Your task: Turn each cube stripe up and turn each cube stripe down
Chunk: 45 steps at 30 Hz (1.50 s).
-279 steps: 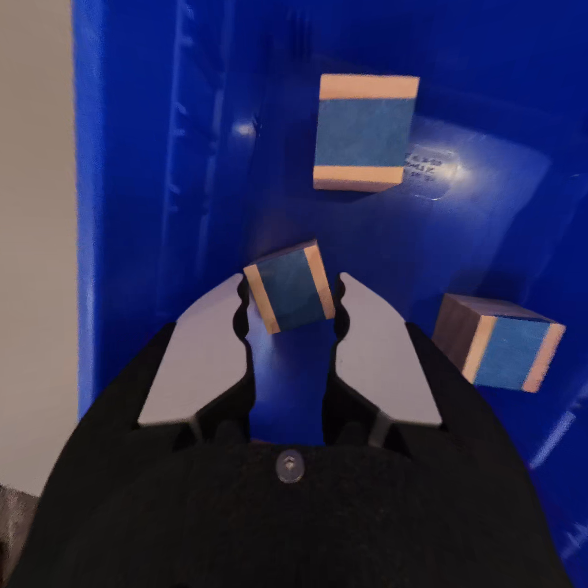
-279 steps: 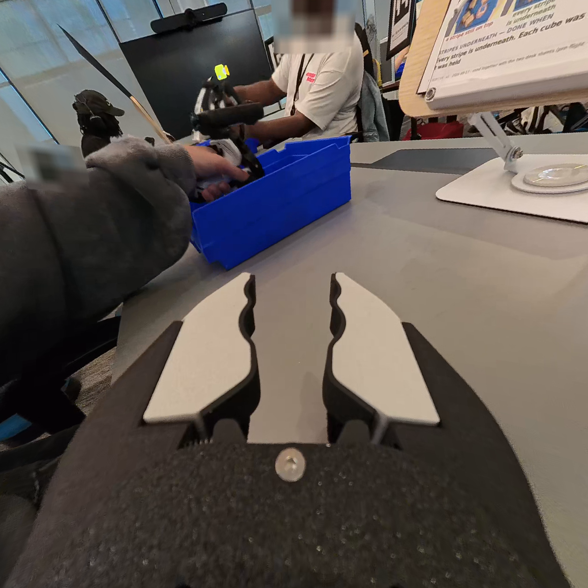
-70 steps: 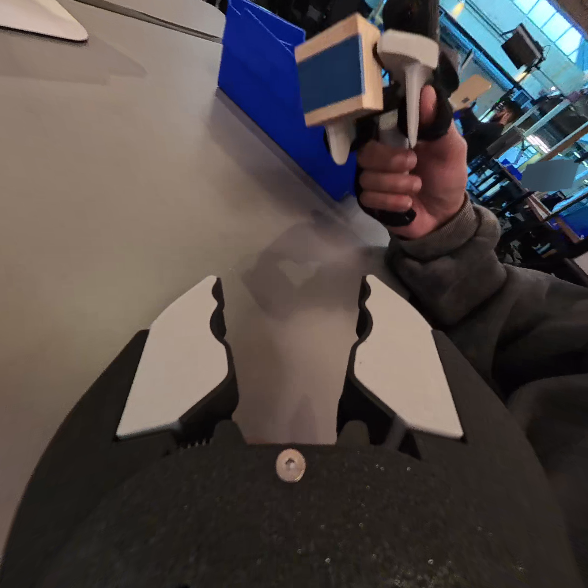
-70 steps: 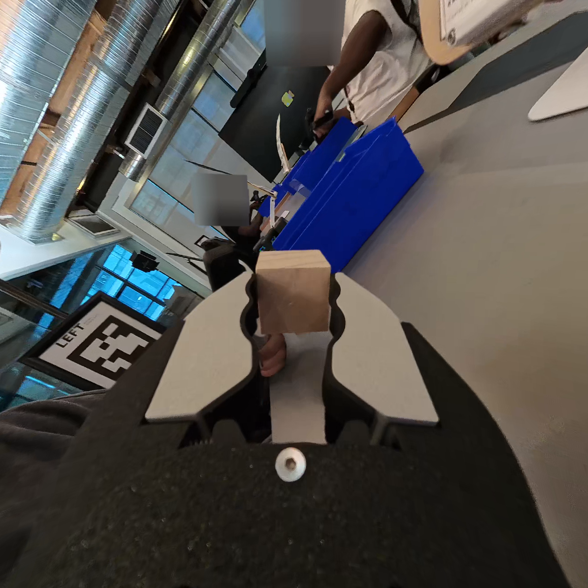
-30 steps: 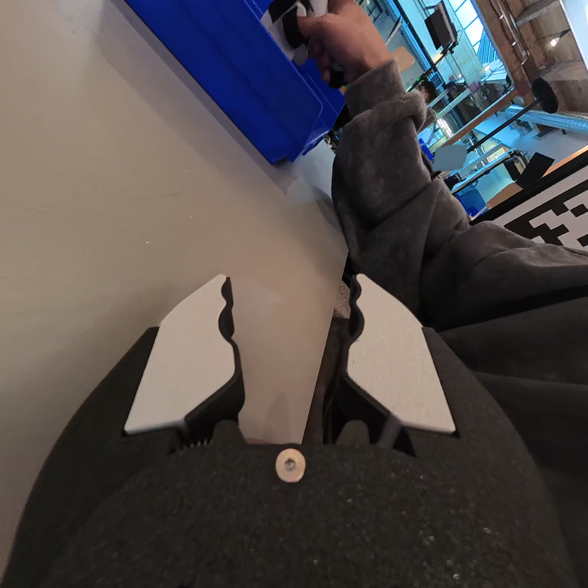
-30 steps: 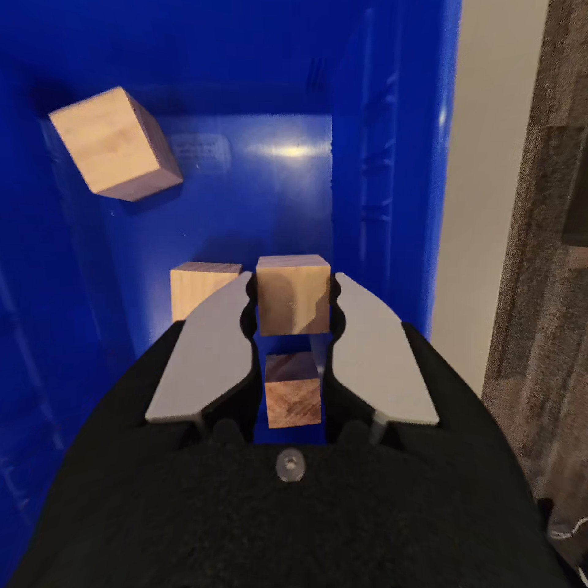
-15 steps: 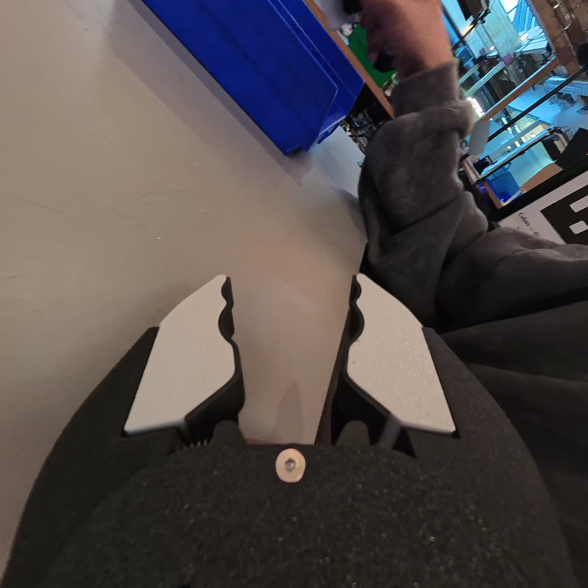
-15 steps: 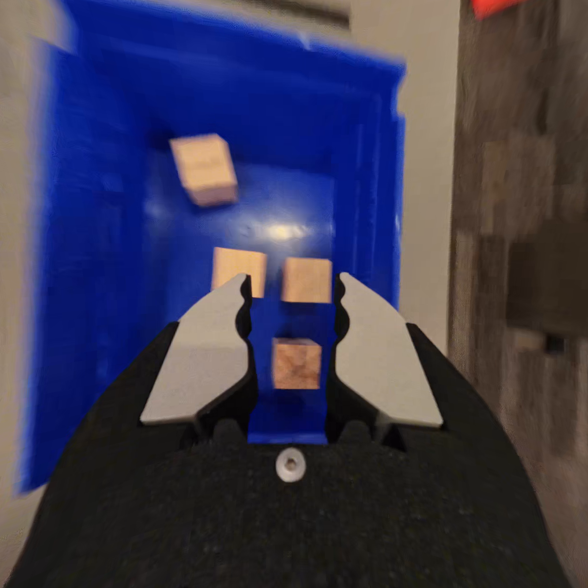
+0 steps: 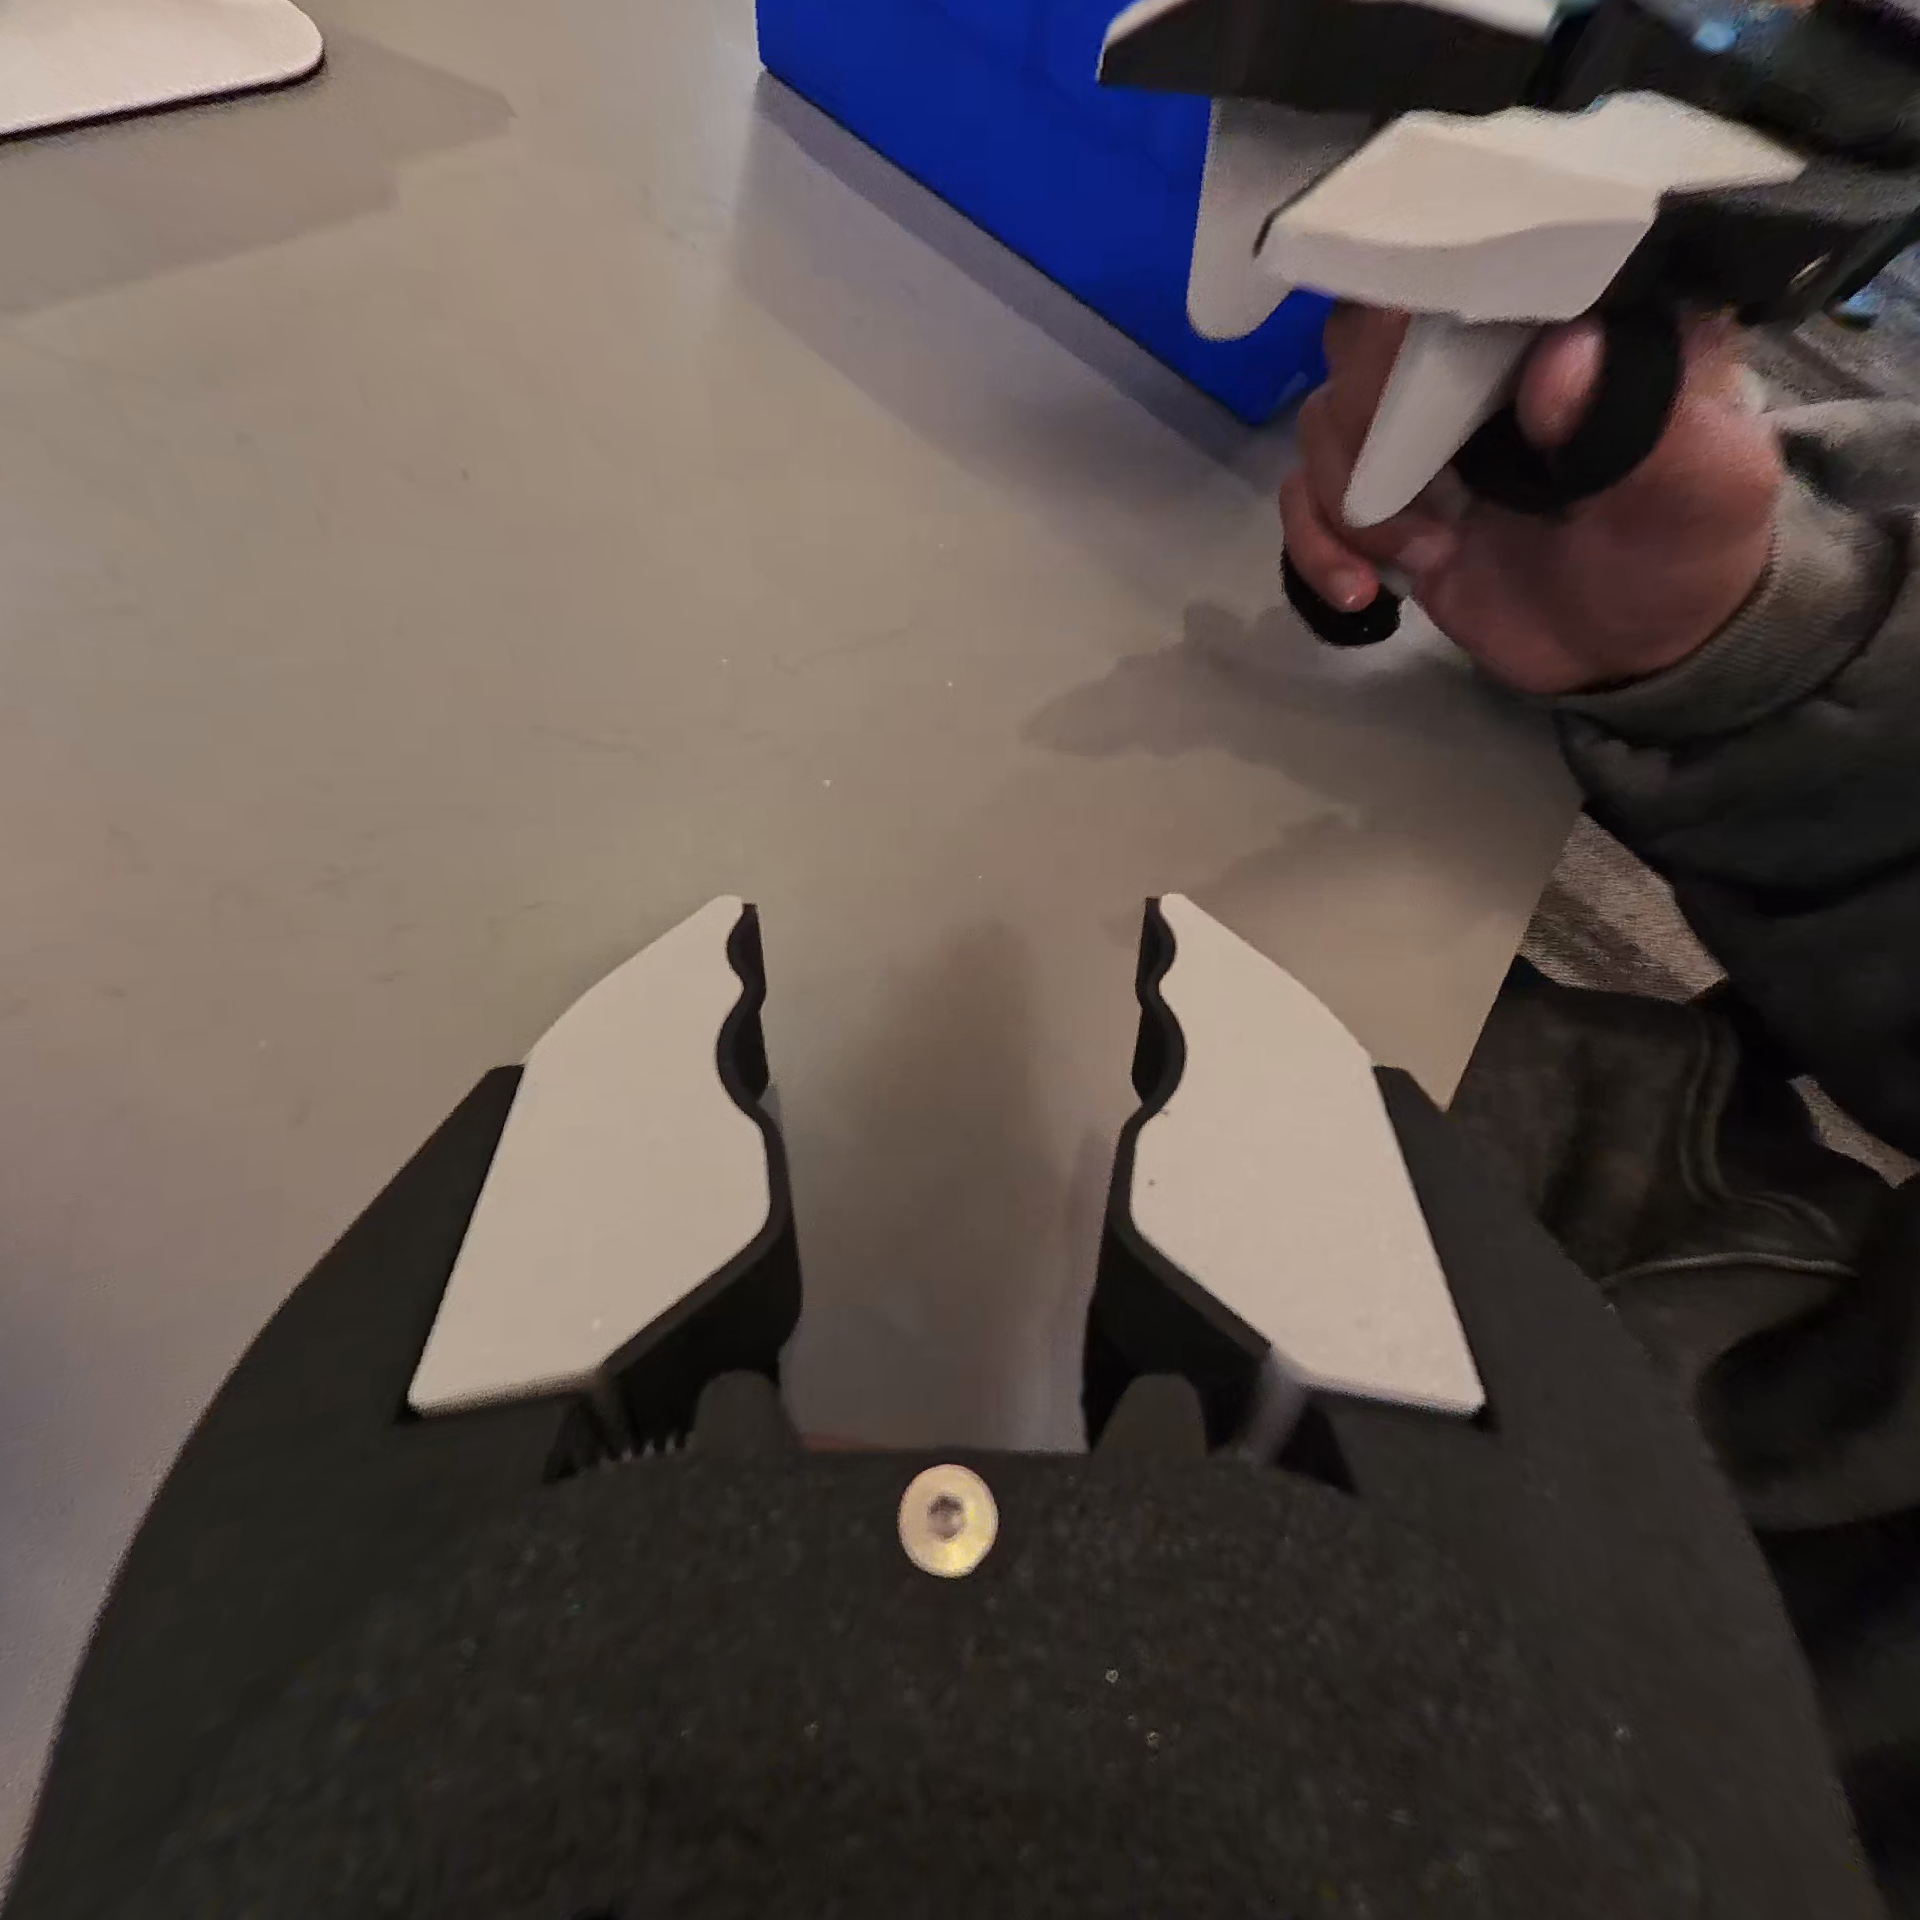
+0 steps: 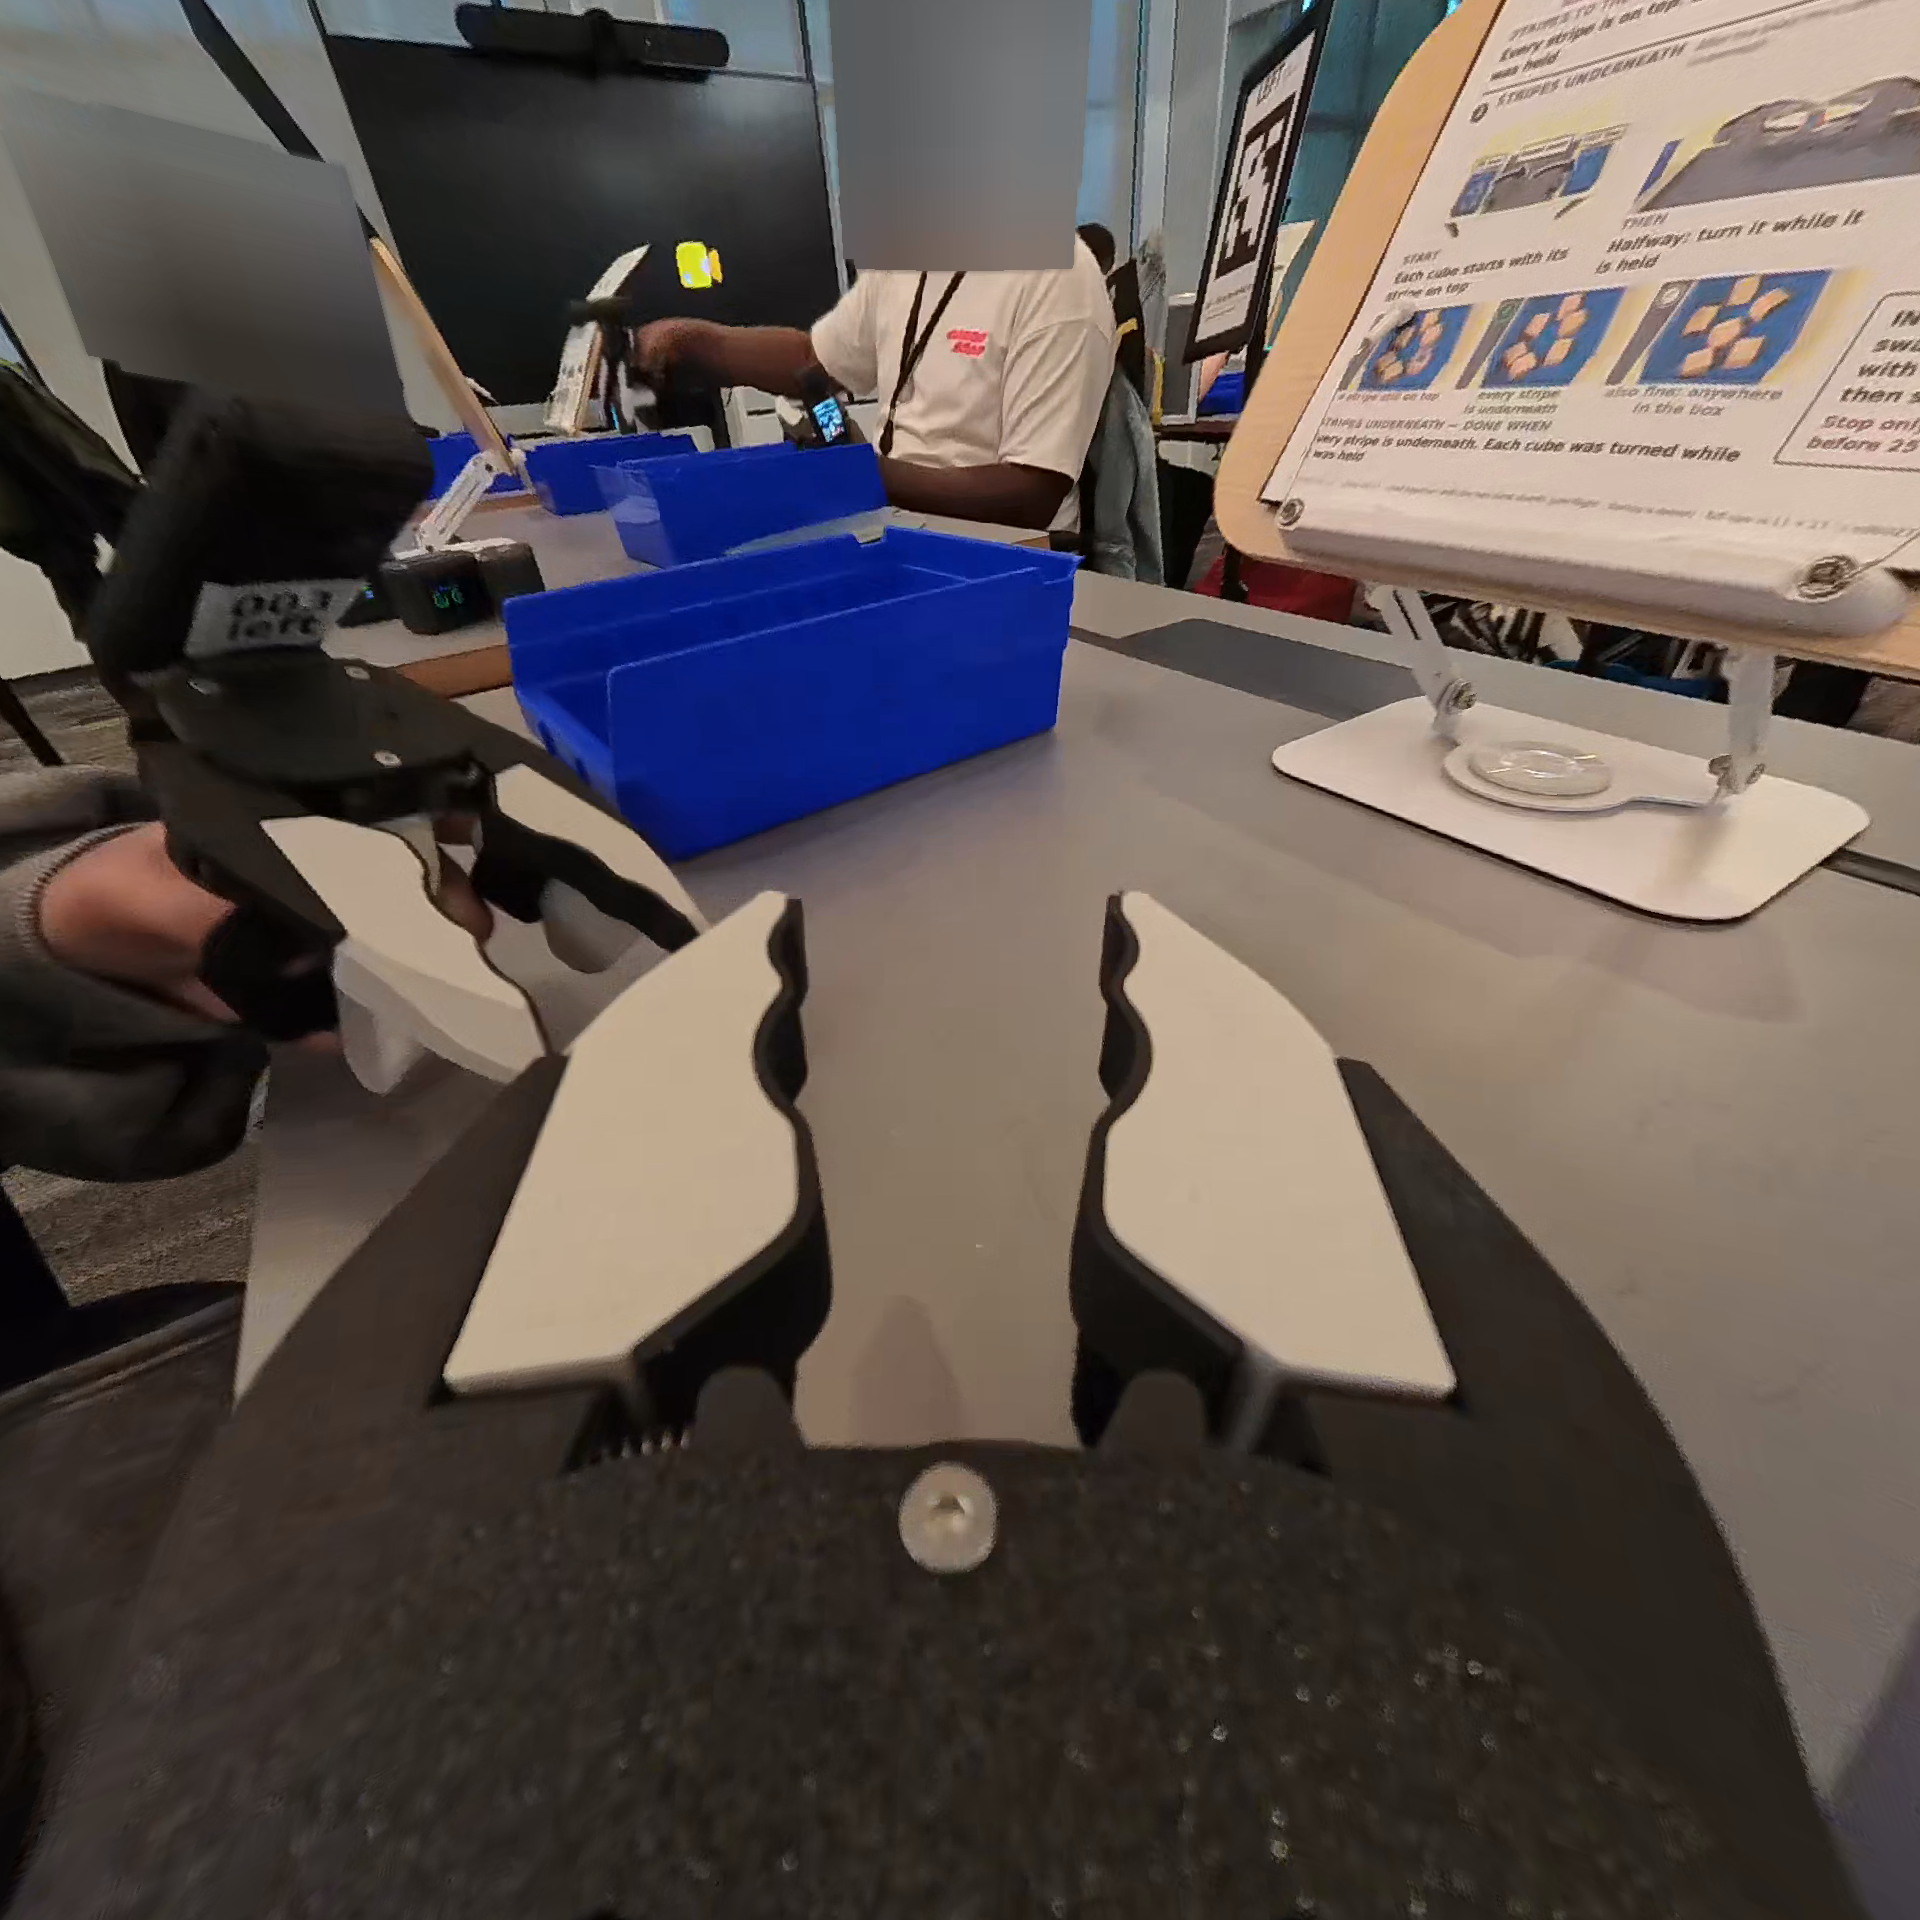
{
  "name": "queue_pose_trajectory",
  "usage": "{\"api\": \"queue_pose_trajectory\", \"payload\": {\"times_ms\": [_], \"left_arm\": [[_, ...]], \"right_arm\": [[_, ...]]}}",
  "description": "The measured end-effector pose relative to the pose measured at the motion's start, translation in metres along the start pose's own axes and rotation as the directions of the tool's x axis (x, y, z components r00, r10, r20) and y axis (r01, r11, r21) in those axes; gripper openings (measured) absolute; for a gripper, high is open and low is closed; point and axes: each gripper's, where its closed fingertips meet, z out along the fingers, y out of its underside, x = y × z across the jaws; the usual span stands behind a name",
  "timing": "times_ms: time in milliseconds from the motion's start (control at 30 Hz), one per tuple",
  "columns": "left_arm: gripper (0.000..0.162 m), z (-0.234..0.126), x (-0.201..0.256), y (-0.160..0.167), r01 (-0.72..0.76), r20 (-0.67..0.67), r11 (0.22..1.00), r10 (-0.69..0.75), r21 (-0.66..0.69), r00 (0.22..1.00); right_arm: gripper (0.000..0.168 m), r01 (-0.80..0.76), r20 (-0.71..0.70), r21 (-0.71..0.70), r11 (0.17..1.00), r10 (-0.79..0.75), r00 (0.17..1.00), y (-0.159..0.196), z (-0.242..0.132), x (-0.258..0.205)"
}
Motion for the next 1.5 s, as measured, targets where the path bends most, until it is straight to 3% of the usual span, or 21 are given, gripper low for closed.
{"api": "queue_pose_trajectory", "payload": {"times_ms": [67, 167, 267, 333, 400, 467, 600, 700, 833, 900, 933, 1133, 1267, 1400, 1500], "left_arm": [[0.067, -0.012, -0.004, -0.012, 0.039, -0.003, 0.999, -0.039, 0.021, 0.999], [0.067, -0.048, -0.040, -0.040, 0.094, 0.104, 0.993, -0.100, 0.064, 0.990], [0.067, -0.098, -0.112, -0.065, 0.169, 0.297, 0.984, -0.179, 0.060, 0.938], [0.072, -0.126, -0.180, -0.067, 0.259, 0.478, 0.966, -0.221, -0.012, 0.850], [0.068, -0.132, -0.230, -0.069, 0.425, 0.484, 0.905, -0.360, -0.027, 0.798], [0.067, -0.134, -0.281, -0.065, 0.570, 0.541, 0.821, -0.458, -0.047, 0.705], [0.066, -0.141, -0.366, -0.036, 0.714, 0.740, 0.693, -0.426, -0.103, 0.521], [0.066, -0.134, -0.389, -0.018, 0.778, 0.782, 0.612, -0.414, -0.141, 0.467], [0.066, -0.129, -0.408, -0.001, 0.792, 0.842, 0.579, -0.317, -0.193, 0.437], [0.057, -0.131, -0.414, 0.008, 0.799, 0.856, 0.565, -0.291, -0.206, 0.426], [0.045, -0.130, -0.414, 0.010, 0.797, 0.847, 0.565, -0.300, -0.213, 0.439], [0.044, -0.137, -0.405, 0.004, 0.775, 0.783, 0.586, -0.359, -0.235, 0.508], [0.044, -0.142, -0.376, -0.032, 0.709, 0.641, 0.679, -0.463, -0.188, 0.613], [0.044, -0.134, -0.303, -0.097, 0.623, 0.261, 0.781, -0.591, -0.055, 0.764], [0.043, -0.126, -0.233, -0.134, 0.620, -0.060, 0.784, -0.617, 0.046, 0.785]], "right_arm": [[0.052, -0.003, 0.005, 0.004, 1.000, 0.003, 1.000, 0.005, 0.000, -0.001], [0.048, 0.009, -0.002, -0.040, 0.999, -0.009, 1.000, 0.019, 0.002, 0.004], [0.047, -0.023, 0.006, -0.052, 0.998, 0.024, 1.000, 0.020, 0.003, 0.006], [0.047, -0.038, 0.012, -0.041, 0.998, 0.039, 0.999, 0.019, 0.002, 0.005], [0.046, -0.037, 0.004, -0.040, 0.999, 0.037, 0.999, 0.019, 0.001, 0.006], [0.045, -0.045, 0.009, -0.056, 0.997, 0.046, 0.999, 0.022, 0.003, 0.006], [0.044, -0.064, 0.027, -0.066, 0.996, 0.066, 0.997, 0.024, 0.003, 0.003], [0.044, -0.070, 0.033, -0.061, 0.996, 0.072, 0.997, 0.023, 0.001, 0.002], [0.044, -0.097, 0.052, -0.060, 0.993, 0.100, 0.994, 0.023, 0.002, 0.001], [0.044, -0.110, 0.060, -0.064, 0.992, 0.113, 0.992, 0.024, 0.002, 0.001], [0.044, -0.114, 0.062, -0.065, 0.991, 0.118, 0.991, 0.024, 0.002, 0.001], [0.043, -0.150, 0.081, -0.057, 0.987, 0.155, 0.985, 0.022, 0.001, 0.001], [0.042, -0.164, 0.074, -0.051, 0.985, 0.168, 0.983, 0.022, -0.001, 0.004], [0.043, -0.181, 0.065, -0.046, 0.982, 0.184, 0.981, 0.022, -0.001, 0.007], [0.044, -0.193, 0.052, -0.053, 0.980, 0.196, 0.979, 0.024, -0.001, 0.011]]}}
